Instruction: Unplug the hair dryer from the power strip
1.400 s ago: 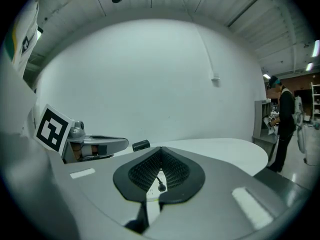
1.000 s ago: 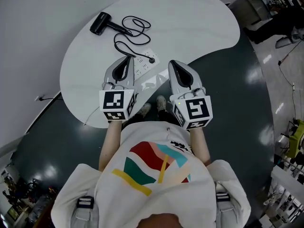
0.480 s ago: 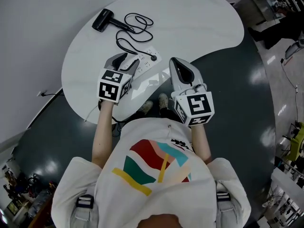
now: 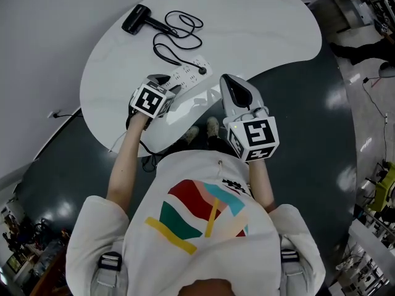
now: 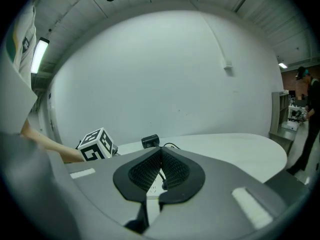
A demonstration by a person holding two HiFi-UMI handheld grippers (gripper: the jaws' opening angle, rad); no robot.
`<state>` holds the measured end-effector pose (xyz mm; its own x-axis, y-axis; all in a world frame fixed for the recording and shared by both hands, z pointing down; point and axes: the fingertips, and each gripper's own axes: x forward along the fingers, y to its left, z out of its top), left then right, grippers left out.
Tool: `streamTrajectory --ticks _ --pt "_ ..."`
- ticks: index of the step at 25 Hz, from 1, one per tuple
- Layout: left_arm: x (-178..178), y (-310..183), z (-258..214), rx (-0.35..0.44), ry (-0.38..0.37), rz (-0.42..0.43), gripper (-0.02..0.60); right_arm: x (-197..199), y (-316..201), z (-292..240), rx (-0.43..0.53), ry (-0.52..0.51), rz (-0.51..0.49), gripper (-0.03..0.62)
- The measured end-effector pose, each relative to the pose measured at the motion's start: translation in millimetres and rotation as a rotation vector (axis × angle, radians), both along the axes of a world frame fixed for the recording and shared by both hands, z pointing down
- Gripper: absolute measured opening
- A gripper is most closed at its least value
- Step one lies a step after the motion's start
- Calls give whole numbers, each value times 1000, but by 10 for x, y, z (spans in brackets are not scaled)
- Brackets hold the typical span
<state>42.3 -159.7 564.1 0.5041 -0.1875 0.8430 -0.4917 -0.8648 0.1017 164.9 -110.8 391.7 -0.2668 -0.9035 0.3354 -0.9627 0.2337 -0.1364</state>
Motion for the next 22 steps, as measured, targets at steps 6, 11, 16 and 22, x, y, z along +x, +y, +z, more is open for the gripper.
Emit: streamTrajectory --ticks 6,11,16,22 --pt "-19 -6 177 3 -50 28 159 -27 -37 56 -18 8 -18 12" --pt "-5 -14 186 40 -48 55 133 -10 -117 73 -17 1 -19 12" --pt "-12 15 194 48 -47 60 135 -135 -262 54 -12 35 -77 12" --pt "-3 5 204 55 -47 53 133 -337 -424 87 62 32 -239 60"
